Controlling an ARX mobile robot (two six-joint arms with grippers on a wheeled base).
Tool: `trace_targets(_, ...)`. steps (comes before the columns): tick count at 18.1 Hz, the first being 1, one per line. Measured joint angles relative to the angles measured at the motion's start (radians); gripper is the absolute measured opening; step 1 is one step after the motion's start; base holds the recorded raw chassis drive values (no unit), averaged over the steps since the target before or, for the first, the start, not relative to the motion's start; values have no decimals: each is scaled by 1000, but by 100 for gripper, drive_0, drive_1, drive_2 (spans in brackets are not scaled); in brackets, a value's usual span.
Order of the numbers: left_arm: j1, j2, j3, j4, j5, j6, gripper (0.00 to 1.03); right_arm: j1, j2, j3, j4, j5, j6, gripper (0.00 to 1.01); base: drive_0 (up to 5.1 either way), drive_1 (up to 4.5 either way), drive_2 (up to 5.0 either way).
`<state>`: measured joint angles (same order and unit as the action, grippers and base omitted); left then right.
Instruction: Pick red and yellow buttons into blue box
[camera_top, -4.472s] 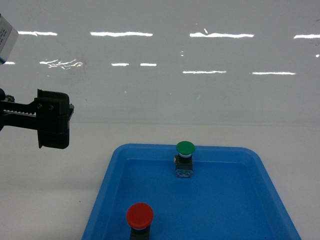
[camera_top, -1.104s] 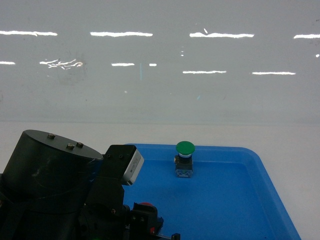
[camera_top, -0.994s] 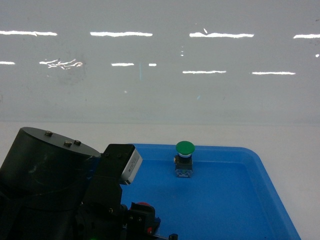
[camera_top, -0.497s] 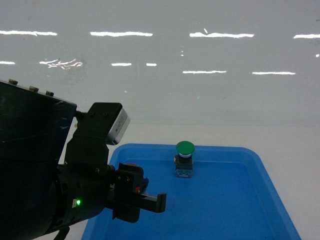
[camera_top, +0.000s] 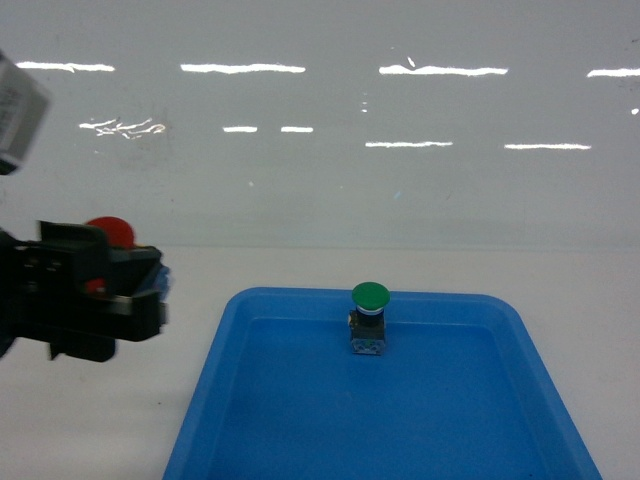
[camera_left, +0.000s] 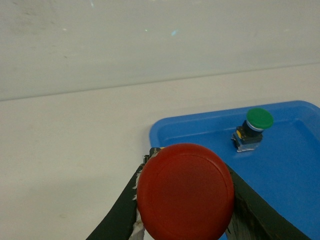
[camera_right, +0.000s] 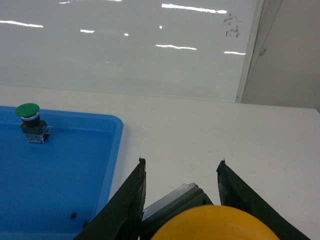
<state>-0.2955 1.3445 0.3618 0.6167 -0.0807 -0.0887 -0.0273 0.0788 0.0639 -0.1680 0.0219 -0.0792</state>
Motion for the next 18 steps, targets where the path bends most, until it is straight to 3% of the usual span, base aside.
trace_targets(4,97,-245,-105,-91,-14,59,32,0,0,0,0,0,0,38,0,0,0)
trace_targets(8,131,-452,-111,-229,-23,75,32,0,0,0,0,0,0,38,0,0,0)
trace_targets(9,120,-578,-110,-315,-56,70,32,0,0,0,0,0,0,38,0,0,0)
trace_targets(10,113,-606,-109,-302,-92,69,32,0,0,0,0,0,0,38,0,0,0)
trace_targets(18,114,-600,-107,-304,-101,69,32,0,0,0,0,1,0,38,0,0,0)
